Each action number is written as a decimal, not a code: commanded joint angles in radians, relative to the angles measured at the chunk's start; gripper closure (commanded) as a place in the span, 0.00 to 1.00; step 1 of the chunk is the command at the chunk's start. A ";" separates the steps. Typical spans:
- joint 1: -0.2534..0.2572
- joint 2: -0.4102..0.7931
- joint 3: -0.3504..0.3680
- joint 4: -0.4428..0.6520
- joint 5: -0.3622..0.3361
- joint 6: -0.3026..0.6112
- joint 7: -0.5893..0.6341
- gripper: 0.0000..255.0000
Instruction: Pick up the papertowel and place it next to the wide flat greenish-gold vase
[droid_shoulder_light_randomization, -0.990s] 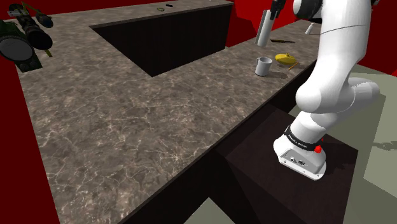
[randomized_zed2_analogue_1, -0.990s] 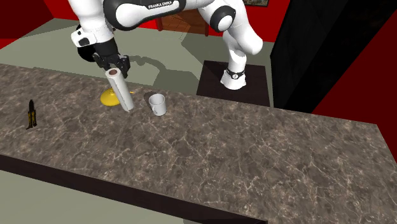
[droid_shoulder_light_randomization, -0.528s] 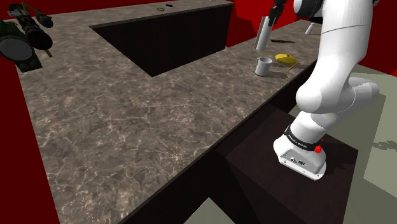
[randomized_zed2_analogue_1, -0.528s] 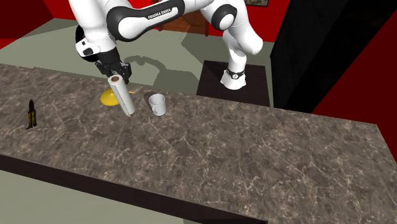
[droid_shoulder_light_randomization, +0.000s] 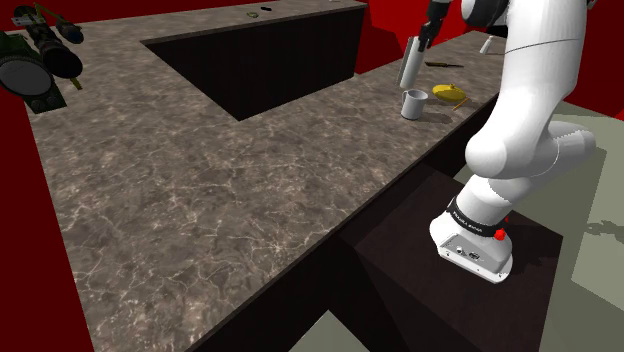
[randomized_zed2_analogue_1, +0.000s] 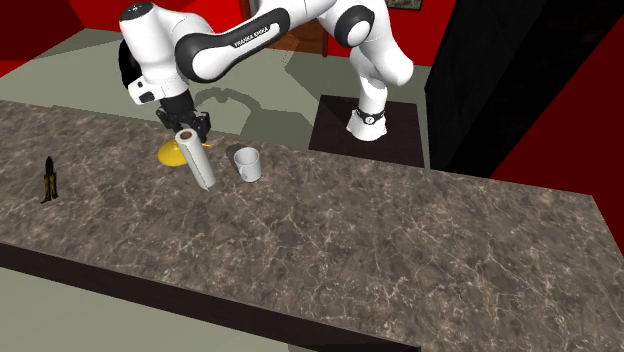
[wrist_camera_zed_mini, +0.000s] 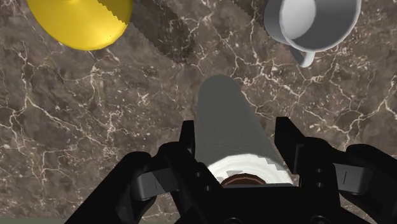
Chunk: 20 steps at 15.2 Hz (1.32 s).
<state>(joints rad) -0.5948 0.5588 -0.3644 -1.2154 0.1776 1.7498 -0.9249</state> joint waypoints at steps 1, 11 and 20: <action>0.006 -0.004 0.001 -0.039 0.000 0.035 0.000 1.00; 0.013 0.005 0.004 -0.126 0.005 0.130 -0.006 1.00; 0.013 0.005 0.004 -0.126 0.005 0.130 -0.006 0.00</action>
<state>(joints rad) -0.5814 0.5642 -0.3600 -1.3416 0.1828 1.8800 -0.9309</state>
